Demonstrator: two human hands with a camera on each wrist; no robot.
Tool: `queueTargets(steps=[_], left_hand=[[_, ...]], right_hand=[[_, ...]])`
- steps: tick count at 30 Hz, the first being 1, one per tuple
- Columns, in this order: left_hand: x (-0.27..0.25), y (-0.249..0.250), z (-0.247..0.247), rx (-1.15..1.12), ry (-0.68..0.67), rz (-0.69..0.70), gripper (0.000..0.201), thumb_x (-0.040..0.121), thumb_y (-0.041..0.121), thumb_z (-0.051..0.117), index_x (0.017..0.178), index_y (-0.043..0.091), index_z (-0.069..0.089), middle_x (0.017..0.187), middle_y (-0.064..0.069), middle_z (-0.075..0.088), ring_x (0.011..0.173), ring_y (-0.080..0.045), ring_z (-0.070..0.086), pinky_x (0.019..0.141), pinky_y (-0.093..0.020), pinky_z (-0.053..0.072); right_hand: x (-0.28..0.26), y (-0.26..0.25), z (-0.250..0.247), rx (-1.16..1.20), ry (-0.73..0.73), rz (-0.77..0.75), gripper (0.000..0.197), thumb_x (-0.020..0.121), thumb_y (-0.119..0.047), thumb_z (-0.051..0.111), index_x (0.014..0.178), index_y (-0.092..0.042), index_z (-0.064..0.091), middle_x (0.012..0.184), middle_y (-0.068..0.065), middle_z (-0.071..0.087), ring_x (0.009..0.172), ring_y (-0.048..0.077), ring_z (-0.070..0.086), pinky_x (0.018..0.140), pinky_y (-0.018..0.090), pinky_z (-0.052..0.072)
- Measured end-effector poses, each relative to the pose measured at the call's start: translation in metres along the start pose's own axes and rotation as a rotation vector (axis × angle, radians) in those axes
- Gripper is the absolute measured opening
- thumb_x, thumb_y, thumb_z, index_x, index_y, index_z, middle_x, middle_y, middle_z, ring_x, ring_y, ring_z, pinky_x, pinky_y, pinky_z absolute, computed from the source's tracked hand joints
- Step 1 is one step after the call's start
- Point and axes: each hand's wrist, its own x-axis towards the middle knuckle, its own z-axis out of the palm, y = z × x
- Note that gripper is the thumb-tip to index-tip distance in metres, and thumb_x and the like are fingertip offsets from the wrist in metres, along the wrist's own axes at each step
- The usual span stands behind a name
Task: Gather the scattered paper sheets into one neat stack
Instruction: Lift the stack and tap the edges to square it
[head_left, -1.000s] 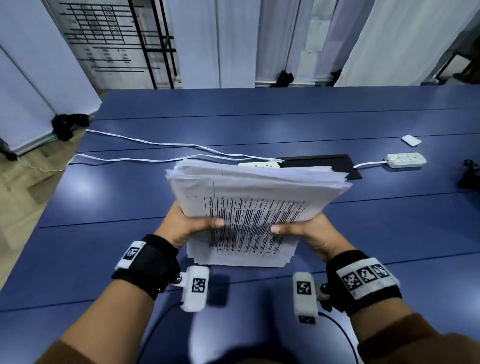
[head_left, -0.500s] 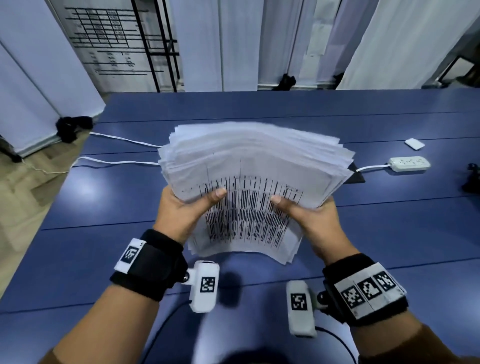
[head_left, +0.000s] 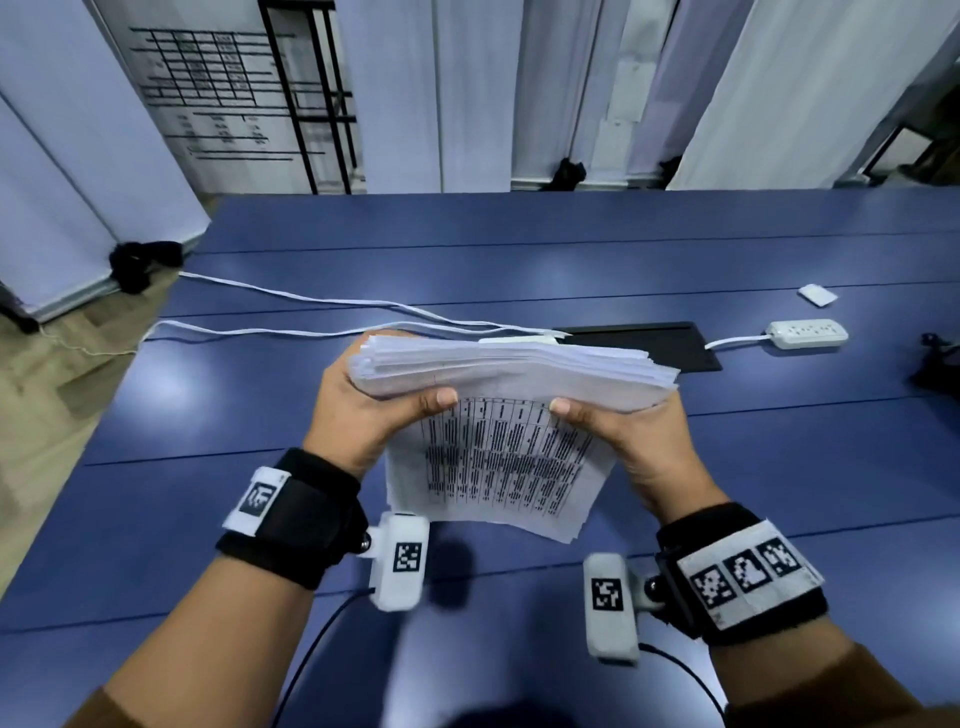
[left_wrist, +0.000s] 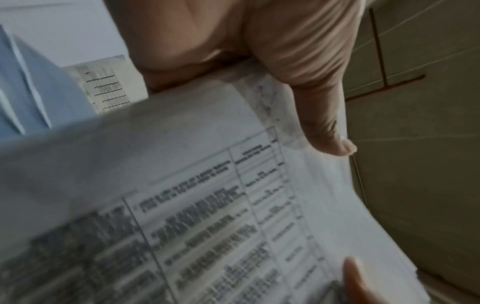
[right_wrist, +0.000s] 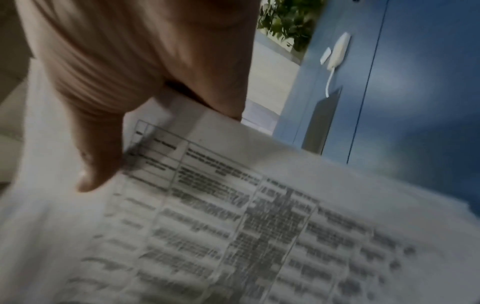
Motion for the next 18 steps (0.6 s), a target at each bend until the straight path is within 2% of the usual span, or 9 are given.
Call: queueTargets(steps=[3, 7, 10, 12, 14, 15, 17, 18], left_hand=[[-0.003, -0.003, 0.006, -0.023, 0.046, 0.02, 0.058, 0.05, 0.025, 0.089, 0.099, 0.012, 0.061, 0.088, 0.009, 0.073, 0.084, -0.006, 0.067, 0.076, -0.018, 0.051], [-0.004, 0.002, 0.014, -0.103, 0.153, 0.057, 0.057, 0.055, 0.036, 0.086, 0.1, 0.013, 0.059, 0.088, 0.008, 0.07, 0.083, -0.008, 0.065, 0.073, -0.018, 0.05], [-0.003, 0.006, 0.018, -0.073, 0.261, 0.082, 0.058, 0.058, 0.06, 0.079, 0.095, 0.019, 0.063, 0.095, 0.001, 0.064, 0.087, -0.013, 0.06, 0.082, -0.026, 0.048], [0.0, 0.009, 0.021, -0.063, 0.308, 0.1, 0.051, 0.062, 0.065, 0.074, 0.087, 0.021, 0.065, 0.092, 0.004, 0.065, 0.091, -0.011, 0.058, 0.09, -0.027, 0.044], [0.003, 0.013, 0.025, -0.071, 0.345, 0.087, 0.041, 0.067, 0.059, 0.074, 0.077, 0.021, 0.064, 0.078, 0.011, 0.064, 0.082, -0.007, 0.058, 0.087, -0.023, 0.044], [0.004, 0.014, 0.028, -0.074, 0.358, 0.079, 0.033, 0.071, 0.05, 0.076, 0.072, 0.02, 0.063, 0.069, 0.014, 0.062, 0.074, -0.004, 0.056, 0.08, -0.018, 0.044], [0.005, 0.013, 0.031, -0.044, 0.378, 0.064, 0.023, 0.077, 0.029, 0.077, 0.067, 0.016, 0.061, 0.059, 0.015, 0.056, 0.062, -0.003, 0.052, 0.068, -0.013, 0.043], [0.005, 0.012, 0.031, -0.034, 0.383, 0.057, 0.021, 0.078, 0.021, 0.076, 0.068, 0.015, 0.06, 0.059, 0.014, 0.055, 0.061, -0.005, 0.051, 0.065, -0.014, 0.043]], right_hand=[[-0.003, 0.007, 0.003, -0.04, 0.033, -0.017, 0.041, 0.061, 0.006, 0.081, 0.096, -0.011, 0.072, 0.1, 0.006, 0.076, 0.096, 0.022, 0.072, 0.084, 0.034, 0.058], [-0.007, 0.008, 0.007, -0.051, 0.044, -0.022, 0.04, 0.062, 0.01, 0.081, 0.095, -0.011, 0.072, 0.099, 0.004, 0.076, 0.094, 0.019, 0.072, 0.088, 0.037, 0.057], [-0.015, 0.006, 0.01, -0.086, 0.126, -0.107, 0.049, 0.064, 0.008, 0.082, 0.109, -0.005, 0.067, 0.102, -0.002, 0.074, 0.095, 0.011, 0.069, 0.086, 0.029, 0.057], [-0.019, 0.006, 0.014, -0.131, 0.161, -0.208, 0.057, 0.067, 0.006, 0.082, 0.118, -0.01, 0.061, 0.105, -0.006, 0.067, 0.096, 0.005, 0.063, 0.083, 0.018, 0.053], [-0.024, 0.006, 0.017, -0.191, 0.17, -0.296, 0.058, 0.069, 0.006, 0.081, 0.12, -0.013, 0.059, 0.102, -0.017, 0.063, 0.095, 0.001, 0.059, 0.085, 0.013, 0.048], [-0.025, 0.007, 0.018, -0.214, 0.164, -0.317, 0.056, 0.07, 0.005, 0.082, 0.118, -0.014, 0.06, 0.103, -0.017, 0.064, 0.097, 0.002, 0.06, 0.087, 0.015, 0.048], [-0.026, 0.005, 0.019, -0.212, 0.147, -0.302, 0.048, 0.07, 0.003, 0.082, 0.111, -0.015, 0.065, 0.107, -0.008, 0.068, 0.1, 0.01, 0.064, 0.09, 0.023, 0.051], [-0.026, 0.004, 0.019, -0.182, 0.144, -0.276, 0.044, 0.069, 0.004, 0.082, 0.106, -0.015, 0.067, 0.103, -0.005, 0.07, 0.096, 0.01, 0.066, 0.087, 0.023, 0.052]])
